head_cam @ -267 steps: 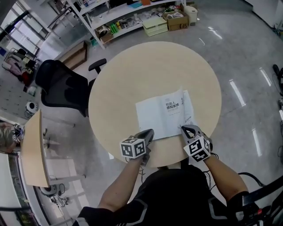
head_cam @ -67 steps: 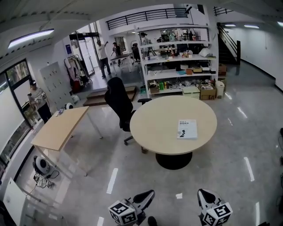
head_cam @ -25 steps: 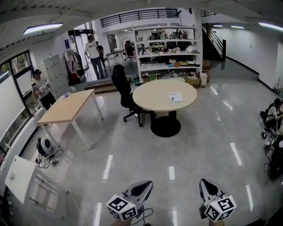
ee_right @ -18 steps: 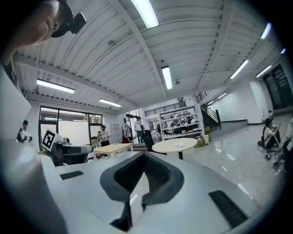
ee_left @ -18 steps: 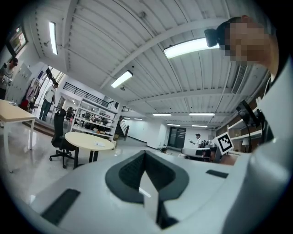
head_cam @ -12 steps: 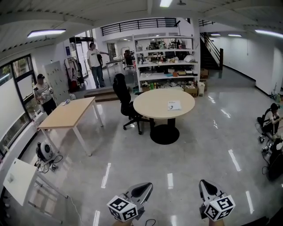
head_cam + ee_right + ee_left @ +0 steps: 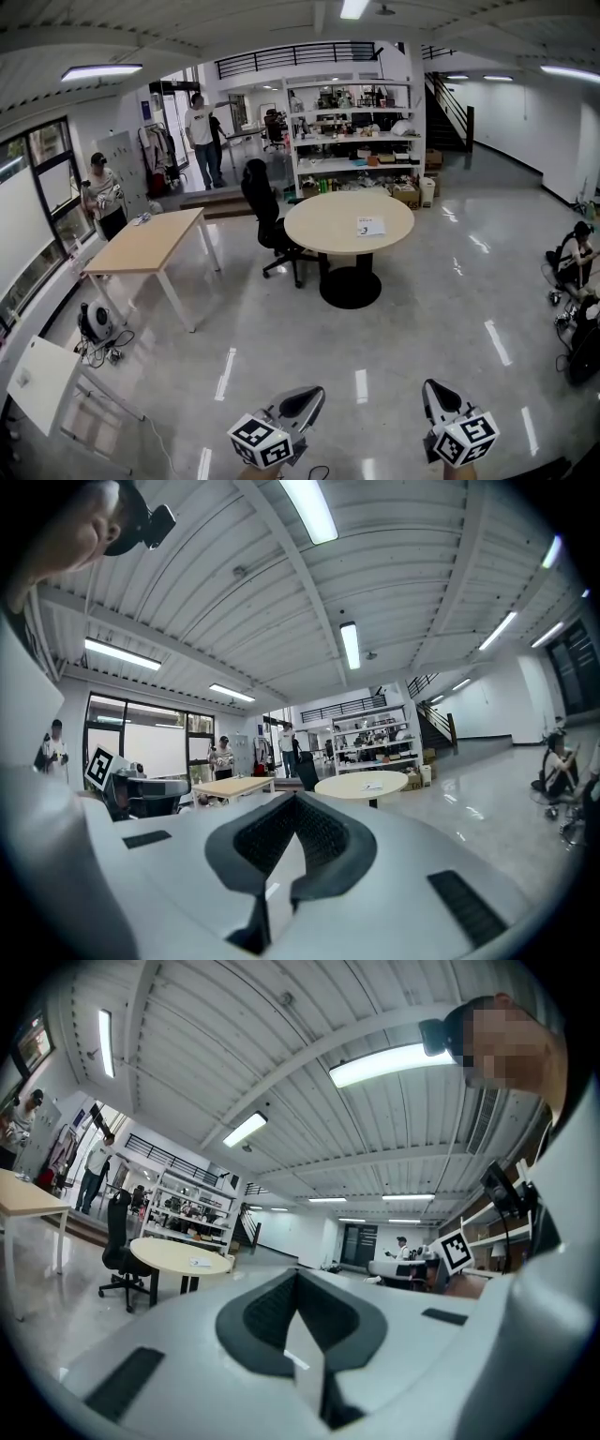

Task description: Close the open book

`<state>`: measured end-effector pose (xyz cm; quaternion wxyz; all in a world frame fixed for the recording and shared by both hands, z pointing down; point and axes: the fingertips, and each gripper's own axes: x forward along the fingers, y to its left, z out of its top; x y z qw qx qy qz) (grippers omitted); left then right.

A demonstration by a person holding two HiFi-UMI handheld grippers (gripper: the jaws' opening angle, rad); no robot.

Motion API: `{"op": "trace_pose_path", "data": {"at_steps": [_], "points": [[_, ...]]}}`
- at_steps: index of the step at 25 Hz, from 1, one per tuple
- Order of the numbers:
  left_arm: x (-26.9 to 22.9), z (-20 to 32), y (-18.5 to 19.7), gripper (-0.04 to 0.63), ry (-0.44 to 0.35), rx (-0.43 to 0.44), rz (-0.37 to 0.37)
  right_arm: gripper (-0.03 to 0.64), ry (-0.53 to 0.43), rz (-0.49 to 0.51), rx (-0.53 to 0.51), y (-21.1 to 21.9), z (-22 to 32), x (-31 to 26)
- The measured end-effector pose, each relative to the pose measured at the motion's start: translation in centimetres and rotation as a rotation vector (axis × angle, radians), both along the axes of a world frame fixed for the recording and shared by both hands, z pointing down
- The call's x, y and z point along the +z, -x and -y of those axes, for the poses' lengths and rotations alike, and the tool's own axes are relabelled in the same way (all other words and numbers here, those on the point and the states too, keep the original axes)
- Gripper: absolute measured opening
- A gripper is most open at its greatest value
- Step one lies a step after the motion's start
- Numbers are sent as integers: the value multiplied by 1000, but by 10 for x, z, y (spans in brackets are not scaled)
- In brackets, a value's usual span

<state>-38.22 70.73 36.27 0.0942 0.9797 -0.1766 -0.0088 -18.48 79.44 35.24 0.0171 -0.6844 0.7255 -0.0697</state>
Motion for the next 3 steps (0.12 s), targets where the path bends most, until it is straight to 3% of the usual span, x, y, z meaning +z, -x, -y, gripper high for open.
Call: {"op": "trace_pose_path", "data": {"at_steps": [3], "points": [[1, -4, -5, -14, 3, 6, 4, -2, 0, -1, 2, -4, -3, -1]]}}
